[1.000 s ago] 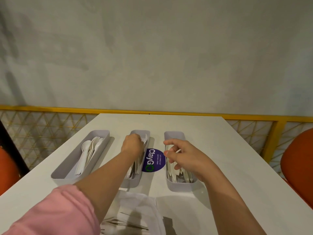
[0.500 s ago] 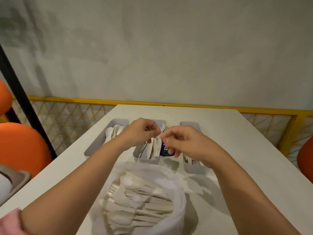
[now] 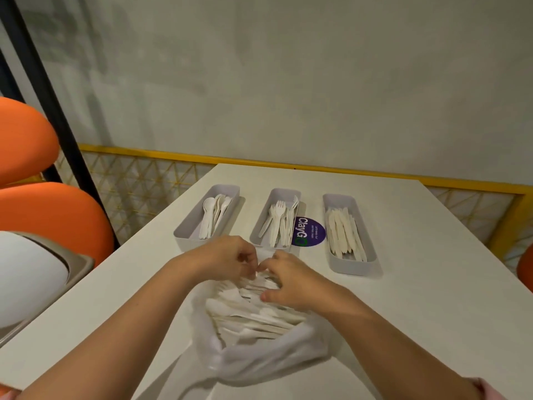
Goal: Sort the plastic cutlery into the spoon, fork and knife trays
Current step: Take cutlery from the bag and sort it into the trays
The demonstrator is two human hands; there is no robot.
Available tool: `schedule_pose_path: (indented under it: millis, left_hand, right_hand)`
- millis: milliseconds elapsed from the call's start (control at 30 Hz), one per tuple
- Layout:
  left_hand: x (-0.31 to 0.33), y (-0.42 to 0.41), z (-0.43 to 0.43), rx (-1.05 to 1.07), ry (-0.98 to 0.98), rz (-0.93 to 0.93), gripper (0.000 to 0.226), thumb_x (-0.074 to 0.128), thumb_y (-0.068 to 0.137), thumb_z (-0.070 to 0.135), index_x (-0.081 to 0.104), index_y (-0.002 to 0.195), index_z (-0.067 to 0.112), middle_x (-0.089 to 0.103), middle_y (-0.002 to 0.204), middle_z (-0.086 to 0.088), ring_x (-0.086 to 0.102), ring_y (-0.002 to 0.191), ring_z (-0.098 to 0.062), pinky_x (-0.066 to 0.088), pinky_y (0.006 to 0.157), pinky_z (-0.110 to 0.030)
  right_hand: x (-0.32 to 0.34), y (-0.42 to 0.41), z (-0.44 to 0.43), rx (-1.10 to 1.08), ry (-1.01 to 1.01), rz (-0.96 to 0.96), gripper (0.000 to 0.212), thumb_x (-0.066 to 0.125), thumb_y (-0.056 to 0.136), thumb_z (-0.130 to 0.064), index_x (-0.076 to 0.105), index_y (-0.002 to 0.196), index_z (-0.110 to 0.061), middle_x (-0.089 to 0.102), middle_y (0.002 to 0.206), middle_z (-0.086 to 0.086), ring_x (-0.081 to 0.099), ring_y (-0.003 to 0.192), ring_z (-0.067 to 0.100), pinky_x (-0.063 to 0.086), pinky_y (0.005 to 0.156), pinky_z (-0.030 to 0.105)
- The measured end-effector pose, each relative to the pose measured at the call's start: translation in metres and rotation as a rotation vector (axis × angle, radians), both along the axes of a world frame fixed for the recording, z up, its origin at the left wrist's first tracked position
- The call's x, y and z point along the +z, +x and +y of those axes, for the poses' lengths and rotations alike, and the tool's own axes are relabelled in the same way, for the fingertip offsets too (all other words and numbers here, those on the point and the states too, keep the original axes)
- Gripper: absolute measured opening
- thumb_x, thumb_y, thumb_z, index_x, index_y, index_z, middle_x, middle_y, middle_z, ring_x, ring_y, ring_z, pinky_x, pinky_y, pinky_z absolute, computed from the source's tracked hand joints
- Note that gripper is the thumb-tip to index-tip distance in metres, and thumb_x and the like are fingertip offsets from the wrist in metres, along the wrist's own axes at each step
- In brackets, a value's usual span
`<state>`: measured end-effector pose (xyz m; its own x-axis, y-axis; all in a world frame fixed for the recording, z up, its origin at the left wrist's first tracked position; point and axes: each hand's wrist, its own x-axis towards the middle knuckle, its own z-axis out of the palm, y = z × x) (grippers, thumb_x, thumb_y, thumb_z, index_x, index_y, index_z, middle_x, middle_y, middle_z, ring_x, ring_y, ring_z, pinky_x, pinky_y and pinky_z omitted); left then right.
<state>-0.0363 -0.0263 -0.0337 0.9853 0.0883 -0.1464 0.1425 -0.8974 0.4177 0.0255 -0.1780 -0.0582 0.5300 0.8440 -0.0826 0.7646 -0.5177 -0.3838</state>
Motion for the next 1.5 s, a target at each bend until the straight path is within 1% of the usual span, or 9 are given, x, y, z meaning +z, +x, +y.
schedule_pose_path:
  millis: [133, 433, 533, 700, 933, 1033, 1167, 1300, 1500]
  left_hand:
    - [-0.009, -0.012, 0.004, 0.039, 0.036, 0.115, 0.045, 0.066, 0.081, 0.044, 0.049, 0.12, 0.027, 0.046, 0.124, 0.006, 0.049, 0.109, -0.014, 0.04, 0.094, -0.025]
    - [-0.012, -0.029, 0.009, 0.088, -0.087, 0.172, 0.099, 0.08, 0.064, 0.047, 0.017, 0.14, 0.038, 0.033, 0.144, 0.011, 0.043, 0.125, -0.015, 0.037, 0.106, -0.03]
    - [-0.014, -0.032, 0.01, 0.1, -0.104, 0.186, 0.101, 0.081, 0.064, 0.046, 0.015, 0.141, 0.039, 0.035, 0.145, 0.008, 0.043, 0.125, -0.017, 0.038, 0.105, -0.03]
    - [-0.016, -0.034, 0.011, 0.118, -0.112, 0.192, 0.096, 0.079, 0.067, 0.046, 0.019, 0.141, 0.037, 0.036, 0.145, 0.007, 0.043, 0.126, -0.017, 0.038, 0.102, -0.028]
    - [-0.023, -0.034, 0.015, 0.136, -0.136, 0.188, 0.092, 0.077, 0.068, 0.048, 0.023, 0.141, 0.035, 0.04, 0.143, 0.005, 0.044, 0.125, -0.016, 0.037, 0.103, -0.028]
    - [-0.025, -0.034, 0.017, 0.145, -0.143, 0.188, 0.09, 0.077, 0.068, 0.049, 0.024, 0.141, 0.035, 0.038, 0.144, 0.008, 0.042, 0.128, -0.016, 0.036, 0.105, -0.028]
    - [-0.026, -0.032, 0.016, 0.152, -0.166, 0.187, 0.087, 0.076, 0.07, 0.047, 0.026, 0.14, 0.033, 0.04, 0.142, 0.008, 0.045, 0.117, -0.013, 0.037, 0.099, -0.025]
    - [-0.029, -0.031, 0.016, 0.158, -0.211, 0.19, 0.086, 0.077, 0.07, 0.046, 0.028, 0.14, 0.033, 0.042, 0.14, 0.009, 0.047, 0.117, -0.012, 0.038, 0.102, -0.025]
    - [-0.033, -0.03, 0.015, 0.13, -0.221, 0.184, 0.086, 0.076, 0.07, 0.048, 0.028, 0.141, 0.033, 0.04, 0.14, 0.01, 0.043, 0.118, -0.01, 0.036, 0.106, -0.027]
  right_hand:
    - [-0.012, 0.003, 0.001, -0.074, -0.05, -0.077, 0.067, 0.068, 0.078, -0.042, 0.042, 0.133, -0.013, 0.039, 0.128, 0.007, 0.035, 0.125, 0.024, 0.035, 0.102, 0.033]
    - [-0.016, 0.002, -0.003, -0.01, -0.034, -0.056, 0.039, 0.064, 0.082, -0.03, 0.052, 0.113, -0.011, 0.034, 0.102, -0.003, 0.041, 0.105, 0.02, 0.034, 0.084, 0.026]
    - [-0.016, 0.001, -0.006, 0.059, -0.055, -0.049, 0.033, 0.061, 0.082, -0.021, 0.051, 0.111, -0.011, 0.036, 0.101, -0.002, 0.039, 0.097, 0.017, 0.034, 0.079, 0.025]
    - [-0.012, 0.001, -0.007, 0.032, -0.091, 0.072, 0.058, 0.063, 0.079, -0.016, 0.037, 0.131, -0.019, 0.038, 0.126, 0.0, 0.043, 0.114, 0.017, 0.039, 0.091, 0.025]
    - [-0.014, 0.001, -0.005, 0.046, -0.121, 0.023, 0.015, 0.058, 0.084, -0.023, 0.047, 0.091, -0.015, 0.042, 0.095, -0.001, 0.042, 0.087, 0.017, 0.033, 0.068, 0.025]
    - [-0.012, 0.002, -0.008, 0.05, -0.124, 0.06, 0.022, 0.05, 0.089, -0.02, 0.035, 0.074, -0.021, 0.034, 0.092, -0.002, 0.039, 0.087, 0.017, 0.031, 0.064, 0.024]
    - [-0.011, 0.006, -0.013, 0.054, -0.137, 0.072, 0.018, 0.051, 0.089, -0.022, 0.043, 0.102, -0.013, 0.039, 0.098, -0.001, 0.04, 0.087, 0.016, 0.033, 0.066, 0.025]
    - [-0.011, 0.008, -0.011, 0.067, -0.173, 0.016, 0.017, 0.054, 0.087, -0.027, 0.039, 0.085, -0.02, 0.036, 0.088, -0.005, 0.039, 0.086, 0.016, 0.031, 0.061, 0.021]
    - [-0.013, 0.009, -0.011, 0.016, -0.105, 0.151, 0.023, 0.065, 0.074, -0.02, 0.045, 0.084, -0.013, 0.046, 0.085, 0.0, 0.041, 0.073, 0.014, 0.034, 0.063, 0.028]
